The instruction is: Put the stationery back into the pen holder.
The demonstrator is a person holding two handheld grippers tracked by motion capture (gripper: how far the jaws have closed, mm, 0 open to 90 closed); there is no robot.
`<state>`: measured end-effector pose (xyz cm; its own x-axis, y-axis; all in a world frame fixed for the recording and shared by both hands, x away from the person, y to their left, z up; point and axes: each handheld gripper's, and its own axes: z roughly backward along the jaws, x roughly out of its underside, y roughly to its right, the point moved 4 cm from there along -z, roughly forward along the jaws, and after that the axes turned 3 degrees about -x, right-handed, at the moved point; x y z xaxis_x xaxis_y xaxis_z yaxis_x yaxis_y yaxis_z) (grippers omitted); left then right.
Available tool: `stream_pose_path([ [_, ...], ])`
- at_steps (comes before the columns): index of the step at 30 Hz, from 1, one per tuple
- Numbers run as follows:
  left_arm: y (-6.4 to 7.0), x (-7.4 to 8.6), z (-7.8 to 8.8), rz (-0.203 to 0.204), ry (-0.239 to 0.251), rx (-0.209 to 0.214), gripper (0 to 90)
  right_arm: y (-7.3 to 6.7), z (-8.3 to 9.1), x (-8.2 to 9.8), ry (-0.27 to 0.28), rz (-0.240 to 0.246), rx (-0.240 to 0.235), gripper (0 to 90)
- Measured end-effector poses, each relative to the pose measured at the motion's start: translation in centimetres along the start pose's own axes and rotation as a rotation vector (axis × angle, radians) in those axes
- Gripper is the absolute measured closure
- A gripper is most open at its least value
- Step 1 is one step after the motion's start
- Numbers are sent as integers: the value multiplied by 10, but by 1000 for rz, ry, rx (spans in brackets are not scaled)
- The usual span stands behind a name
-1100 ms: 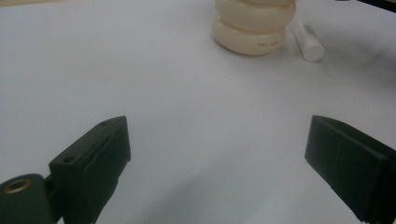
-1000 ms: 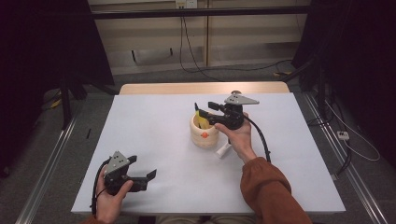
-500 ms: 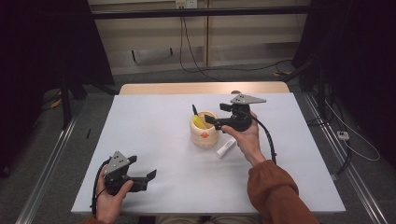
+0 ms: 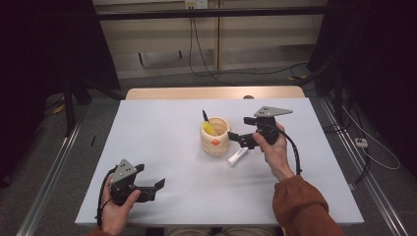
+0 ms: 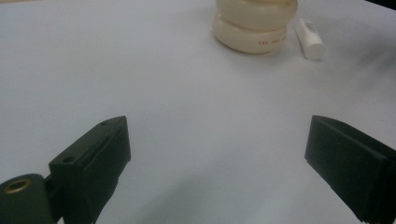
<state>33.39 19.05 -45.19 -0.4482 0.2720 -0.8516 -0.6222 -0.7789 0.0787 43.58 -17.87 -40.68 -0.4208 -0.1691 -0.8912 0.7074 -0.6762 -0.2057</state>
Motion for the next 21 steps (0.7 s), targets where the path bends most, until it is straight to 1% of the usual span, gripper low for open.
stream_pose_path([
  [3, -1, 0, 0, 8, -2, 1, 68, 2, 7, 3, -10, -10, -10, 75],
  [4, -1, 1, -2, 15, -7, 3, 68, 3, 9, 4, -13, -15, -16, 77],
  [5, -1, 1, -2, 14, -14, 5, 68, 3, 10, 5, -21, -19, -19, 85],
  [6, -1, 1, -2, 12, -12, 3, 68, 3, 13, 6, -26, -19, -27, 93],
  [7, -1, 1, -2, 20, 1, 3, 68, 4, 14, 9, -31, -24, -34, 93],
  [8, -1, 0, -1, 11, -2, 2, 68, 4, 16, 11, -50, -29, -37, 92],
  [9, -1, 0, 0, 13, -1, 1, 68, 5, 17, 14, -74, -32, -33, 88],
  [10, -1, 0, 0, 13, 0, 0, 68, 6, 18, 17, -83, -34, -33, 88],
  [13, -1, 1, 0, 8, -6, 0, 67, 10, 22, 24, -97, -64, -45, 88],
  [15, -1, 1, -1, 10, -3, 3, 68, 11, 25, 27, -98, -59, -28, 98],
  [16, 0, 1, -1, 9, -3, 3, 68, 12, 26, 28, -89, -56, -14, 96],
  [17, 0, 1, -1, 9, -3, 3, 68, 12, 27, 29, -64, -49, -10, 103],
  [18, 0, 1, -2, 17, -1, 3, 68, 12, 27, 29, -54, -50, -9, 126],
  [19, 0, 1, -2, 17, -2, 4, 68, 12, 28, 30, -73, -60, -6, 129],
  [20, 0, 1, -2, 17, -1, 4, 68, 11, 28, 30, -77, -61, -7, 125],
  [21, 0, 0, -1, 13, -1, 4, 68, 10, 28, 31, -101, -40, -4, 132],
])
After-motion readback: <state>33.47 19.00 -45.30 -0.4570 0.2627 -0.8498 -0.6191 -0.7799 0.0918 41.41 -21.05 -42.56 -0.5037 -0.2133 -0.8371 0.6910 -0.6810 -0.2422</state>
